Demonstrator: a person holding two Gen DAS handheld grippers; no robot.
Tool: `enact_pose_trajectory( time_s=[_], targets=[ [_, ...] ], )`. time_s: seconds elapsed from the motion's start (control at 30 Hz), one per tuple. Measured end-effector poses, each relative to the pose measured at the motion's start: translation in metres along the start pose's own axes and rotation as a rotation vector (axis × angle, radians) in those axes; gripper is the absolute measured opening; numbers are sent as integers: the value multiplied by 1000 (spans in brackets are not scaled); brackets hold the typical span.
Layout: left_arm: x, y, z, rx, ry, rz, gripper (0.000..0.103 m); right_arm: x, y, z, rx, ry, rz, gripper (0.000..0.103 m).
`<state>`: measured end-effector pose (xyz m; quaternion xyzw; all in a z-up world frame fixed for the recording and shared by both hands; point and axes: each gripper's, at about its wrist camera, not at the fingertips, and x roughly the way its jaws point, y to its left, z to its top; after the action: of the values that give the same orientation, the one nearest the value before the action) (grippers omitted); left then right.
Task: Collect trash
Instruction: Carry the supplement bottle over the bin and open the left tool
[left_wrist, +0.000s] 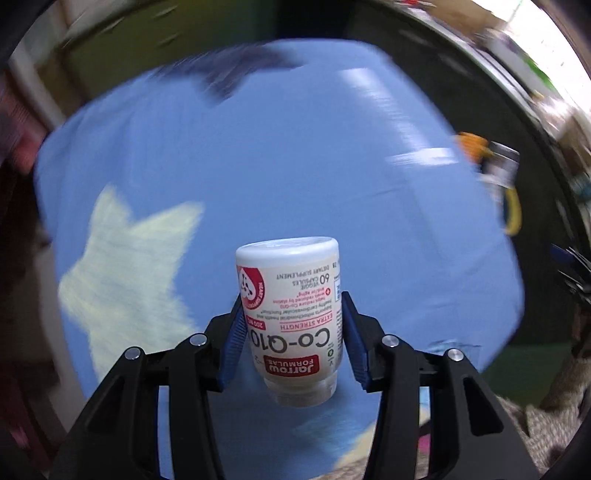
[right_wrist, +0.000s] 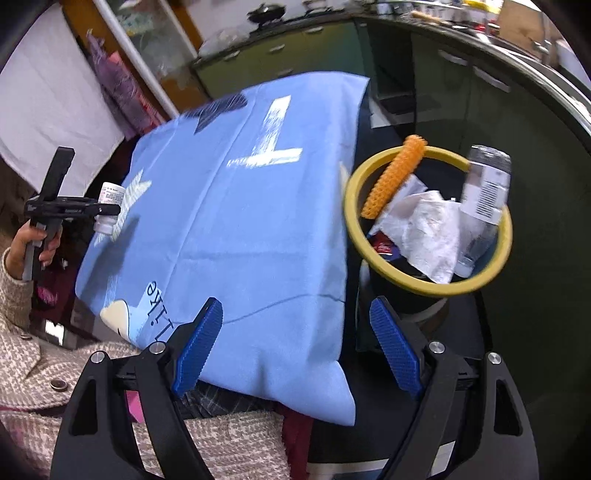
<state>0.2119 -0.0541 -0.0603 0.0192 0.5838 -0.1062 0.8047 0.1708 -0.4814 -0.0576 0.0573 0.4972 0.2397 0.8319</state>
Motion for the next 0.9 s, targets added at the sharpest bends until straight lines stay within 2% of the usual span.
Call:
enact_pose_trajectory(
  time_s=[0.1,0.2,0.3,0.4,0.5,0.6,0.7,0.8,0.9],
  targets=[
    [-9,-50,28,113,-46,-63,46,-17,-12,-16,46,-40,-2,81],
    [-14,-119,69,227,-109,-176,46,-30,-25,-32,91,-70,-18,81],
    [-7,-176,102,308,-152,-251,45,-42,-37,-50,135,-91,-24,82],
    [18,-229,131,358,-142,-325,45,-50,-50,-66,172,-100,-25,82],
    [54,-271,149,380,-110,-364,45,-54,-64,-79,213,-106,-26,82],
    [98,-304,164,386,-75,-363,45,-53,-77,-88,253,-102,-21,82],
    [138,-320,169,372,-21,-333,45,-47,-88,-95,283,-89,-8,82],
    [174,-321,168,340,55,-277,45,-39,-94,-98,299,-76,4,82],
    [193,-318,165,319,105,-230,46,-30,-97,-96,303,-71,21,82]
  ],
)
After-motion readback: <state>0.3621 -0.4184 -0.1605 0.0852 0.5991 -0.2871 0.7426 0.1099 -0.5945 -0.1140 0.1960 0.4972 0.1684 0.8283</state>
